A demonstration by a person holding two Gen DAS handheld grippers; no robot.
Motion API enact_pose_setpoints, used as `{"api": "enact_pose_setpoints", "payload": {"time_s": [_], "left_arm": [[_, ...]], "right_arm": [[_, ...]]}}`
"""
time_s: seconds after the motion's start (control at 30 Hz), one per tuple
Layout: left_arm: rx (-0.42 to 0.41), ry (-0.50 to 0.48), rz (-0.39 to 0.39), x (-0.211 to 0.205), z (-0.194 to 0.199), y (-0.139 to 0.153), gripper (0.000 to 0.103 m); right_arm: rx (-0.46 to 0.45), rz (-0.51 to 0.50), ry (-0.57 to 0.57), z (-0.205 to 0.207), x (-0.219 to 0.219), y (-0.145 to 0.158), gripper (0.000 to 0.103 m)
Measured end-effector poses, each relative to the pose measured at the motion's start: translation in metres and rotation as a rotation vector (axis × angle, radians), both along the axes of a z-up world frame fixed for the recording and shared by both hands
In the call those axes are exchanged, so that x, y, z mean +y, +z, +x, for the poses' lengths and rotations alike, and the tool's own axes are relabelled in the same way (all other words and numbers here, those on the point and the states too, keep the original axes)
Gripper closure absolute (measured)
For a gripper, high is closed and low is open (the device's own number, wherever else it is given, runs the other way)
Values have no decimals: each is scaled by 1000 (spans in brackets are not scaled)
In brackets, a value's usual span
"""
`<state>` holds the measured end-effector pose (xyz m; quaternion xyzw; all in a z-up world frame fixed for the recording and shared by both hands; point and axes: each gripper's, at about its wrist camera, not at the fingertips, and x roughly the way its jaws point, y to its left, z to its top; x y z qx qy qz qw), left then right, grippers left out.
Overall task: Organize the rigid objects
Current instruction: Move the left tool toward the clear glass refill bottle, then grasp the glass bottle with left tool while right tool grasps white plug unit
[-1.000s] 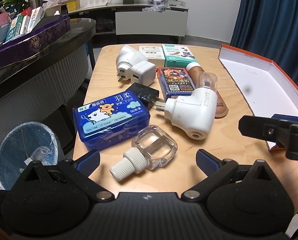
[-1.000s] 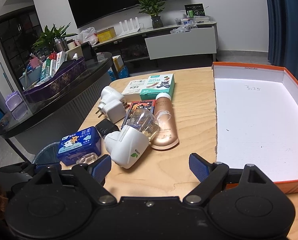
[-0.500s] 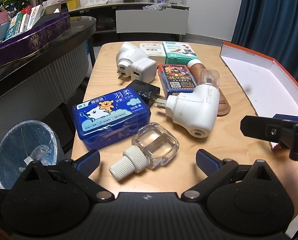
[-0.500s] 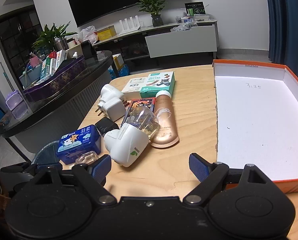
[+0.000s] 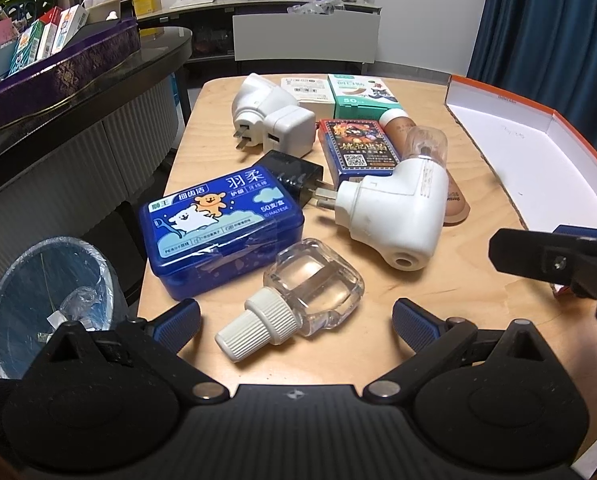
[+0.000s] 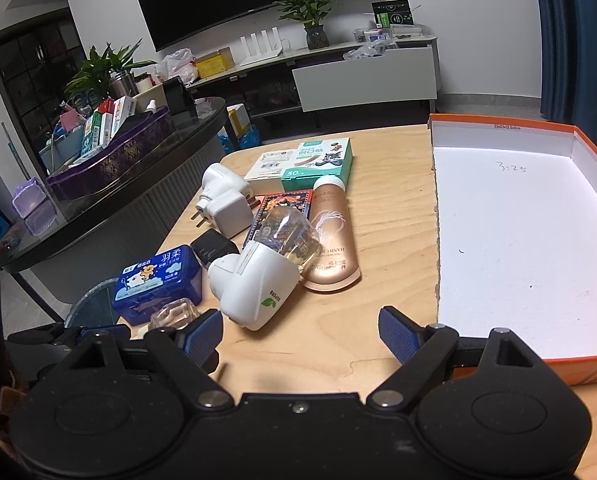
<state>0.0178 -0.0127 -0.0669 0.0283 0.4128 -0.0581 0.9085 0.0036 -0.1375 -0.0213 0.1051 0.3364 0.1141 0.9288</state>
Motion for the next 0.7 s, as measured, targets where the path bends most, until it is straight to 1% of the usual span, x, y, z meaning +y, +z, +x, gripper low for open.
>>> {"api": "enact_pose_setpoints", "payload": {"time_s": [0.1, 0.2, 0.27, 0.33, 0.4, 0.43, 0.47, 0.5, 0.7], "left_arm": [[-7, 3, 7, 1, 2, -4, 0], [-33, -2, 32, -1, 4, -7, 0], [-48, -4, 28, 0, 4, -7, 0], [-76, -22, 25, 0, 0, -7, 7], [-104, -51, 20, -2, -5, -6, 26], [-113, -65, 17, -3, -7, -5, 32], [-124, -75, 20, -5, -9, -4, 46], [-129, -81, 23, -6, -9, -4, 52], [-151, -89, -8, -6, -16, -3, 53]], "right_arm": [[9, -10, 2, 1, -1, -1, 3], [16, -21, 2, 1, 0, -2, 3], [49, -28, 4, 3, -1, -4, 3], [52, -40, 7, 5, -2, -6, 3], [49, -41, 12, 7, -2, -7, 3], [48, -53, 15, 7, -2, -8, 3], [47, -62, 17, 8, -2, -9, 3], [44, -79, 18, 9, -1, -9, 3], [49, -67, 62, 14, 4, -13, 3]]}}
